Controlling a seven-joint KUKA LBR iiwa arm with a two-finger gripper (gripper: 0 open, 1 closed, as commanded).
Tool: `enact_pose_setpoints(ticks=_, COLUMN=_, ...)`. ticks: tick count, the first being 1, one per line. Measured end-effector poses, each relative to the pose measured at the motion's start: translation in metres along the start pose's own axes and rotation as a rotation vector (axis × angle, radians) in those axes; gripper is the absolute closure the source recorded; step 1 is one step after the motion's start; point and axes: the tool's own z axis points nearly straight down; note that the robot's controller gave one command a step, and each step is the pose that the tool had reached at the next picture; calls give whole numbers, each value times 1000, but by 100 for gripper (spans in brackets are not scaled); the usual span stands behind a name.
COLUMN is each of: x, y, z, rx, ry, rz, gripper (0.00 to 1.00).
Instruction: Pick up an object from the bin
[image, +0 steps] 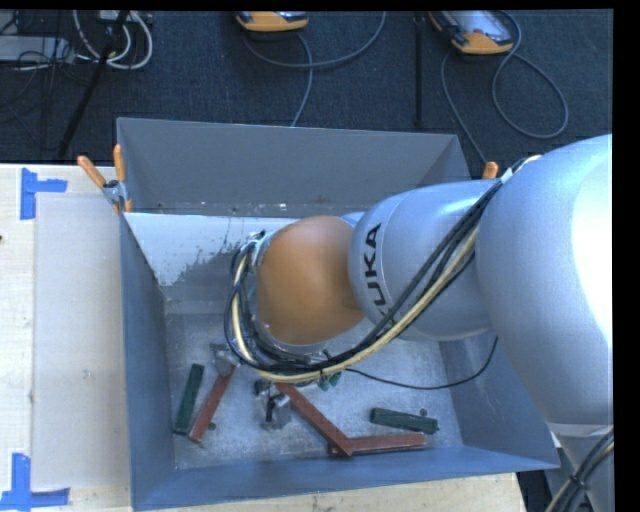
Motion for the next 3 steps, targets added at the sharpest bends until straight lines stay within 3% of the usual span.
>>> enact_pose_setpoints(ticks=1, x=-66, y=27, z=4, rx=2, ry=-8, rz=-228, gripper=0)
enact_pose_setpoints(ticks=2, x=-64, y=25, z=4, rx=1, ry=-5, rz=-223, gripper=100)
enact_pose_setpoints(ticks=3, x=-61, y=11, z=-158, rx=6, ry=-14, rz=-226, gripper=100)
